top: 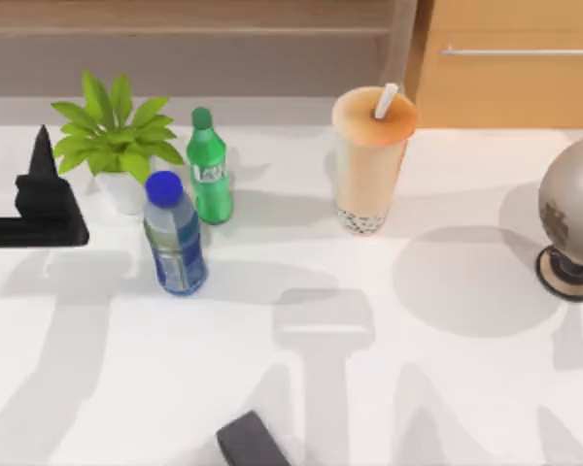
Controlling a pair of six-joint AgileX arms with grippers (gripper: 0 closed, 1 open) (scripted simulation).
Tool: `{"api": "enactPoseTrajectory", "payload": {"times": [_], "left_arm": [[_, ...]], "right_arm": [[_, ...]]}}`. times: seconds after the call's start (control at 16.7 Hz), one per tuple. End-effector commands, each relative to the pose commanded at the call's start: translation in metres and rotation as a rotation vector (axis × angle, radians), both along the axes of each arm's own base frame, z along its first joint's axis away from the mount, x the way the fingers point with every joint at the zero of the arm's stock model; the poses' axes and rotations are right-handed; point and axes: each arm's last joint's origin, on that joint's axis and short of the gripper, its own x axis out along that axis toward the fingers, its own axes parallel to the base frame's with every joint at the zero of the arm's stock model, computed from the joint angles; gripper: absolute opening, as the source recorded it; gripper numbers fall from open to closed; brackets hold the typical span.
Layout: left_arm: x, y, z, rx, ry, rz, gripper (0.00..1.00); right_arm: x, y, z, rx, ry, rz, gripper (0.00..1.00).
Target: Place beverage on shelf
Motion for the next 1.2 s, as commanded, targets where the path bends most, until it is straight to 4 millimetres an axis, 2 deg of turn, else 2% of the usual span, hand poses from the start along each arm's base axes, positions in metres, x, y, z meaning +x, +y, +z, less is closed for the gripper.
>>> {"api": "enactPoseTrajectory", "payload": {"times": [0.18, 0.3, 0.48, 0.72, 0.84, 0.96, 1.08, 1.2], "left_arm": [[0.033, -0.049, 0.011, 0.004, 0.034, -0.006, 1.0], [0.054, -0.092, 0.006, 0.012, 0.057, -0.009, 1.0], [0.074, -0.161, -0.023, 0.03, 0.085, -0.011, 1.0], [0.079, -0.239, -0.082, 0.04, 0.097, -0.01, 1.0], [0.075, -0.264, -0.107, 0.032, 0.093, -0.009, 1.0], [0.072, -0.28, -0.126, 0.022, 0.088, -0.007, 1.0], [0.07, -0.288, -0.137, 0.014, 0.085, -0.006, 1.0], [0.07, -0.289, -0.139, 0.013, 0.084, -0.006, 1.0]], "right_arm": [[0.0, 0.0, 0.0, 0.0, 0.0, 0.0, 1.0], [0.0, 0.0, 0.0, 0.0, 0.0, 0.0, 1.0], [0.0, 0.0, 0.0, 0.0, 0.0, 0.0, 1.0], [0.0, 0.0, 0.0, 0.0, 0.0, 0.0, 1.0], [0.0, 0.0, 0.0, 0.0, 0.0, 0.0, 1.0], [0.0, 0.0, 0.0, 0.0, 0.0, 0.0, 1.0], [0.0, 0.0, 0.0, 0.0, 0.0, 0.0, 1.0], [0.0, 0.0, 0.0, 0.0, 0.0, 0.0, 1.0]]}}
